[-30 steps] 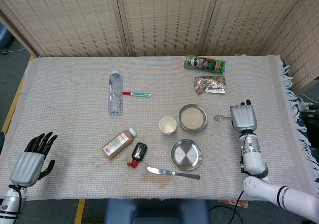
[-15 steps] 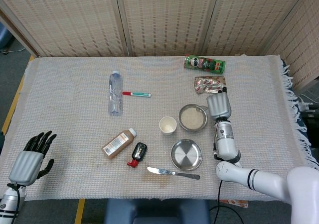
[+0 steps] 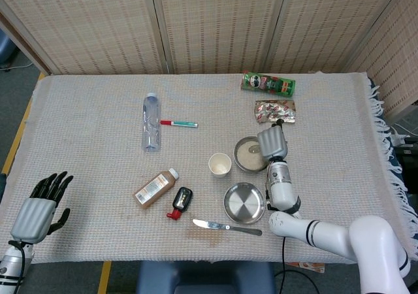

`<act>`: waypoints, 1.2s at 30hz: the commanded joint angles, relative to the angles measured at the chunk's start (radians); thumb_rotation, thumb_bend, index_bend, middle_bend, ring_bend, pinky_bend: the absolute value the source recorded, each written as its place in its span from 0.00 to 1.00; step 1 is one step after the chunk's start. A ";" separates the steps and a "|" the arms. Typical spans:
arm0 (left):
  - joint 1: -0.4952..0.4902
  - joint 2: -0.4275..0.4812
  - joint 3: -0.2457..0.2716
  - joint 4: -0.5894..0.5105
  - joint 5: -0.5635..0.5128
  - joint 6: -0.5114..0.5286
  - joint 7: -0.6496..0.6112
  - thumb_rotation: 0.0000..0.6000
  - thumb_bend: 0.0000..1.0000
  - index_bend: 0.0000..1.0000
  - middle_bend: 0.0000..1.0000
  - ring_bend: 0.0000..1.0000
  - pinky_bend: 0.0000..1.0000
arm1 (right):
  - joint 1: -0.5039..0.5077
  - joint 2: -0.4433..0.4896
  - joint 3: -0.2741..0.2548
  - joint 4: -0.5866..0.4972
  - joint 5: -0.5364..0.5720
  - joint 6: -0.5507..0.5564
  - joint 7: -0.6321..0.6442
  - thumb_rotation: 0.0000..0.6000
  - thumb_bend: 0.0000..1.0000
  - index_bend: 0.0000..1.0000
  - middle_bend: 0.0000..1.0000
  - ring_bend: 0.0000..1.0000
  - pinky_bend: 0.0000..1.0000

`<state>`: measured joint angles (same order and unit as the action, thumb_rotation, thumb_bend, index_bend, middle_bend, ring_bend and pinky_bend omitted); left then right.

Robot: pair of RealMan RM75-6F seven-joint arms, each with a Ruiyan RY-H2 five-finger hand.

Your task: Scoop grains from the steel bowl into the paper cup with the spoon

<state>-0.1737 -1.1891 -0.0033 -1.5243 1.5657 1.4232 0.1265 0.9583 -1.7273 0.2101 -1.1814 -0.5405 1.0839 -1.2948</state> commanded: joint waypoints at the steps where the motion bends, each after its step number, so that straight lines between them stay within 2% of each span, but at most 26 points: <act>1: -0.001 0.000 0.000 0.000 -0.001 -0.003 -0.001 1.00 0.43 0.00 0.00 0.00 0.12 | 0.005 -0.009 -0.003 0.009 0.003 -0.003 0.000 1.00 0.33 0.70 0.55 0.34 0.22; 17: -0.003 0.001 0.001 0.000 -0.001 -0.004 -0.005 1.00 0.43 0.00 0.00 0.00 0.12 | 0.015 -0.045 -0.010 0.039 0.019 -0.035 0.021 1.00 0.33 0.70 0.55 0.34 0.22; 24: -0.005 -0.003 0.002 0.000 0.000 -0.007 0.003 1.00 0.43 0.00 0.00 0.00 0.12 | 0.010 -0.003 0.020 -0.018 0.102 -0.081 0.051 1.00 0.33 0.70 0.55 0.34 0.22; 36: -0.006 -0.005 0.002 -0.001 -0.001 -0.009 0.008 1.00 0.43 0.00 0.00 0.00 0.12 | 0.030 0.043 0.008 -0.068 0.150 -0.097 0.073 1.00 0.33 0.69 0.55 0.34 0.21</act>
<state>-0.1798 -1.1938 -0.0012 -1.5255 1.5644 1.4139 0.1341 0.9874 -1.6856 0.2189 -1.2477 -0.3916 0.9861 -1.2232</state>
